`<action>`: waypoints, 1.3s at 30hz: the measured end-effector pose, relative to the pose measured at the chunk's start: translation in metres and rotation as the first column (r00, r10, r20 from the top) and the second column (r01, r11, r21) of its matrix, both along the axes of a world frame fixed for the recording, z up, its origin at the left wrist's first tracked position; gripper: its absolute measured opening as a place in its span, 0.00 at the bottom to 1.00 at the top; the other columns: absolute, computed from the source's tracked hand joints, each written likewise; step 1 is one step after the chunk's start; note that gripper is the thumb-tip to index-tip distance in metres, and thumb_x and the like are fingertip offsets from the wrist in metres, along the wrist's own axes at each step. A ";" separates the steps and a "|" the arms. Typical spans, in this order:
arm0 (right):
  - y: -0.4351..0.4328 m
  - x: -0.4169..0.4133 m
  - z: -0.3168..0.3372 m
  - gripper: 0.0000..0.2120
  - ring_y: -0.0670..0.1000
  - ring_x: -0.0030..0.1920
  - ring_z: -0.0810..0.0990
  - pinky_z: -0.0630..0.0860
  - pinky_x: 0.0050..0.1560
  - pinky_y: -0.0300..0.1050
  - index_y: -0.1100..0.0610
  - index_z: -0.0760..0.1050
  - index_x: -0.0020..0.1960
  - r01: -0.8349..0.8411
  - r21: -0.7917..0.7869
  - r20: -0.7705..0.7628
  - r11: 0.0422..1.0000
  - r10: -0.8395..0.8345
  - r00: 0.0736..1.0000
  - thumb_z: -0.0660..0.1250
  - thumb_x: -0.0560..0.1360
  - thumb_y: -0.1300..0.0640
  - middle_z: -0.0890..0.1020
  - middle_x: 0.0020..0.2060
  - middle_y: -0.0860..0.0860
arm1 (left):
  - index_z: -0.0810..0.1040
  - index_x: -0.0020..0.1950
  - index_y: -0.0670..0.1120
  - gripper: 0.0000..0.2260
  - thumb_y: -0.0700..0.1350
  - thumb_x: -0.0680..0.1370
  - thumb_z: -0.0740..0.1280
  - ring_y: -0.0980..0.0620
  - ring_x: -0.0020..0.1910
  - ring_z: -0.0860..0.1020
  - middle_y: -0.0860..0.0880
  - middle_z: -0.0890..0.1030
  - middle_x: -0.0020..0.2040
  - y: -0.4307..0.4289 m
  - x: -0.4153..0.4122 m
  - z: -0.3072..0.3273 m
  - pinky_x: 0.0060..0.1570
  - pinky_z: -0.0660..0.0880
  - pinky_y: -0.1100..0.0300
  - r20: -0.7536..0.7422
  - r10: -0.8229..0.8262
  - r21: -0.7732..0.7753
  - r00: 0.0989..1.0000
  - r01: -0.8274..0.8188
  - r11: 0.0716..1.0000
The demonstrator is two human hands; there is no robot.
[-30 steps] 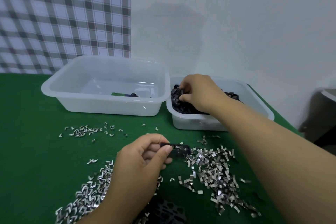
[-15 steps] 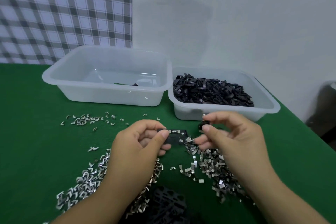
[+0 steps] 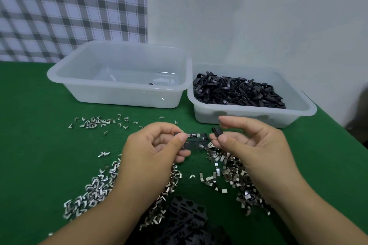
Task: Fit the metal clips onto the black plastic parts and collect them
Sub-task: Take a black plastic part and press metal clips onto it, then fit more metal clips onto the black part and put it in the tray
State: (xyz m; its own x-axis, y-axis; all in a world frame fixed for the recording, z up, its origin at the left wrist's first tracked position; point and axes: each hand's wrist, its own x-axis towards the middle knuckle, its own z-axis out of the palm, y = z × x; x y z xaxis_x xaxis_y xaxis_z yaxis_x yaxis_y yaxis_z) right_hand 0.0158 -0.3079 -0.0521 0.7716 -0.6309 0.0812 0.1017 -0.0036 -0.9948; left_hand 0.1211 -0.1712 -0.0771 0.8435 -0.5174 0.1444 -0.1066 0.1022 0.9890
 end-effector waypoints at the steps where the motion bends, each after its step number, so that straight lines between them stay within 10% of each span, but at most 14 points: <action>1: 0.000 0.000 0.000 0.13 0.53 0.40 0.85 0.79 0.43 0.37 0.58 0.81 0.48 -0.007 -0.005 -0.010 1.000 0.006 1.000 0.69 0.68 0.72 0.85 0.37 0.58 | 0.81 0.40 0.46 0.04 0.37 0.73 0.71 0.51 0.31 0.83 0.45 0.83 0.32 0.000 0.000 0.000 0.29 0.77 0.67 0.000 0.000 -0.002 1.000 0.000 1.000; 39: 0.004 0.002 0.000 0.09 0.46 0.31 0.80 0.77 0.38 0.35 0.56 0.81 0.41 -0.111 -0.172 -0.169 0.979 0.082 0.982 0.65 0.74 0.67 0.82 0.30 0.51 | 0.82 0.39 0.47 0.08 0.34 0.72 0.69 0.51 0.32 0.84 0.45 0.84 0.33 0.000 -0.003 0.001 0.33 0.78 0.67 0.082 -0.115 -0.071 0.990 0.121 0.990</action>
State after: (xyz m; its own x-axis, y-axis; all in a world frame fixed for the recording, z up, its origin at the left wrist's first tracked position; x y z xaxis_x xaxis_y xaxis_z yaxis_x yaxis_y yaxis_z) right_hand 0.0182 -0.3044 -0.0523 0.8402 -0.5393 0.0572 -0.0501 -0.1822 -0.9820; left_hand 0.1185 -0.1707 -0.0764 0.7617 -0.5981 0.2492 -0.1652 0.1926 0.9673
